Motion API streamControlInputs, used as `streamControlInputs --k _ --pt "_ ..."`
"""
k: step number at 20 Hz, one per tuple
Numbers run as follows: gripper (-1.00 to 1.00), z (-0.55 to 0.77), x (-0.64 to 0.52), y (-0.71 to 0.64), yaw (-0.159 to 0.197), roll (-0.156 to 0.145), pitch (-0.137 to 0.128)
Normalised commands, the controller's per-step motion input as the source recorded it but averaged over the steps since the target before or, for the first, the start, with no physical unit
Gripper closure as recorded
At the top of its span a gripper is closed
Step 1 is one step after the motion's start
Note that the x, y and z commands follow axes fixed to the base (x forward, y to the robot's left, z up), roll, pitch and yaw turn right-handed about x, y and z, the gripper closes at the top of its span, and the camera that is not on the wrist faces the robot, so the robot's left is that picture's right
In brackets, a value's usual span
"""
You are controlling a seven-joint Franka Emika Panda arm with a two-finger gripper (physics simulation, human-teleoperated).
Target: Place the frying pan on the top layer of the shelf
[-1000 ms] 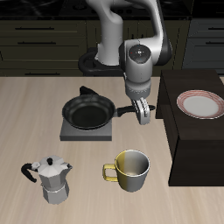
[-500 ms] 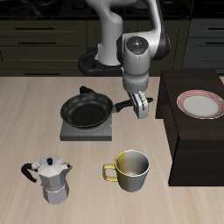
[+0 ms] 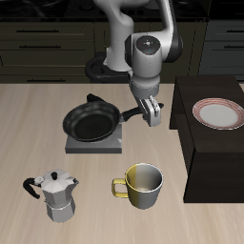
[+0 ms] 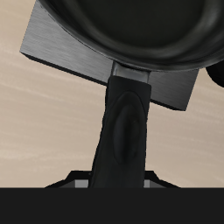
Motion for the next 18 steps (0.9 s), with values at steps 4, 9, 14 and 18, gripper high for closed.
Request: streamControlInputs --k 4,9,14,18 --pt "1.00 0.06 0.16 -0.16 0.117 0.001 0.003" --pt "1.00 0.14 0.11 -0.19 0.058 -0.012 0.003" --pt "1.00 0.37 0.00 -0.26 0.048 -0.062 -0.047" --pt "1.00 0.28 -0.05 -0.08 0.040 -0.025 -0.038"
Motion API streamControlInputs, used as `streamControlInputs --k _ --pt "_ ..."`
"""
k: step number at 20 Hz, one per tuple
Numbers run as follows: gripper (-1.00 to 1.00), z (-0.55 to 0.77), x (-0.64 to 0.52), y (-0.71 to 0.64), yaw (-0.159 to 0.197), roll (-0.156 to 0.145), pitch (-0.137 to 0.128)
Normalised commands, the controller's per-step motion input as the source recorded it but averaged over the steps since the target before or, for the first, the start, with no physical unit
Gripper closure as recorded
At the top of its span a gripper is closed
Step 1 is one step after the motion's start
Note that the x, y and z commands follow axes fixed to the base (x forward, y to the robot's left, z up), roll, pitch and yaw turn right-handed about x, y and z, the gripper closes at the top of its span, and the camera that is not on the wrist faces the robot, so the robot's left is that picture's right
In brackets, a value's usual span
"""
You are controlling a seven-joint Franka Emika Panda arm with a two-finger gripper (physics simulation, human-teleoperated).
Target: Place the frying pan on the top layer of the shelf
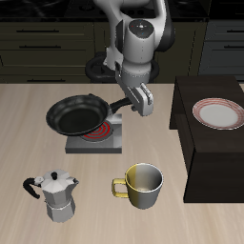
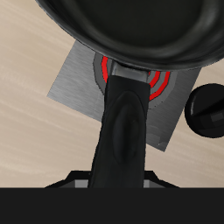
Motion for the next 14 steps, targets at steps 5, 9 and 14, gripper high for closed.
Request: streamControlInputs --k 5,9,14 --pt "1.00 0.17 0.02 -0.14 0.071 -0.014 -0.011" --pt "1.00 0.08 0.08 -0.08 0.081 0.014 0.012" --pt "1.00 0.11 0.10 -0.18 0.160 -0.037 0.003"
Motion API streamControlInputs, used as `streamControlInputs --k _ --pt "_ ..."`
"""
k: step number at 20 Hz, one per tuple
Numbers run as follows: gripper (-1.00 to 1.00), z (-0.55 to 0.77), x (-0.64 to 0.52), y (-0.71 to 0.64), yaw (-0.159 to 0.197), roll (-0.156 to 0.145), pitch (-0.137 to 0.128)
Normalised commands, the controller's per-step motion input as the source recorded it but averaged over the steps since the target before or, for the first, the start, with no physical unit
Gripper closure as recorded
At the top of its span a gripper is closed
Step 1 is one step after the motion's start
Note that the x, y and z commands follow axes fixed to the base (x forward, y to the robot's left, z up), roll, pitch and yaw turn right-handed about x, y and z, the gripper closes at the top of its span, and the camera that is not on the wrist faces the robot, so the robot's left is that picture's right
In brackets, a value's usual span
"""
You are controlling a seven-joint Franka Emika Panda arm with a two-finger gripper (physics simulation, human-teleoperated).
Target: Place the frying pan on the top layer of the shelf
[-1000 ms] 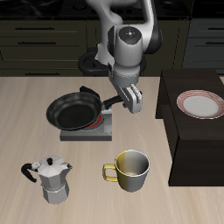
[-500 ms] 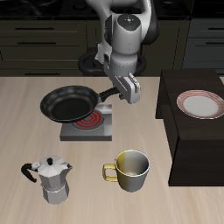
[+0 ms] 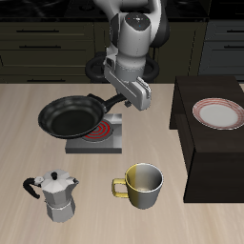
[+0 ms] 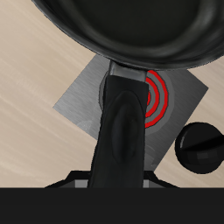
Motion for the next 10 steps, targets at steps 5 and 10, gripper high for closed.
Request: streamControlInputs --k 5,10 --pt "1.00 0.13 0.09 -0.10 0.164 -0.006 -0.007" --pt "1.00 0.11 0.09 -0.16 0.140 -0.040 -0.022"
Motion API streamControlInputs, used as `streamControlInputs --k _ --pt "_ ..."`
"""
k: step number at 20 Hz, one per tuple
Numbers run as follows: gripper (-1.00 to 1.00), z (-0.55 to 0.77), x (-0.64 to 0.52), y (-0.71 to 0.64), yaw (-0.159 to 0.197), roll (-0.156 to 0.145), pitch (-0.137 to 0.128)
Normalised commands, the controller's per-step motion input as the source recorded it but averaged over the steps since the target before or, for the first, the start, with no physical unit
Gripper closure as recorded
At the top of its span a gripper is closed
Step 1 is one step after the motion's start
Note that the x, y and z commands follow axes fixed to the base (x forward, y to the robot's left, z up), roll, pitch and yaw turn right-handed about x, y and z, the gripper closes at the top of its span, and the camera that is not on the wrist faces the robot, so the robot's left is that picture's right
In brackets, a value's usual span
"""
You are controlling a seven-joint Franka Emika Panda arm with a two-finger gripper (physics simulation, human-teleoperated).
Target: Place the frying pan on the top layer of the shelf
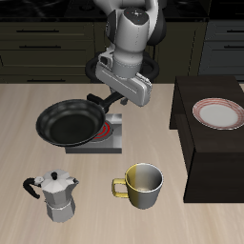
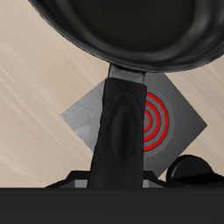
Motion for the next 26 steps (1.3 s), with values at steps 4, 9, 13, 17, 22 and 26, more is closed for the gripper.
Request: streamControlInputs --k 4,9,13,17,22,26 --pt "1.00 0.08 0.08 -0.05 0.130 0.013 -0.014" --pt "1.00 0.13 0.06 -0.06 0.108 0.004 -0.013" --pt "1.00 0.15 0.08 -0.09 0.094 -0.024 -0.015" --pt "1.00 0.13 0.03 -0.04 0.090 -0.007 -0.024" --pt "1.00 0.09 0.05 -0.09 0.074 -0.007 -0.009" --pt "1.00 0.10 0.00 -0.08 0.085 -0.006 -0.028"
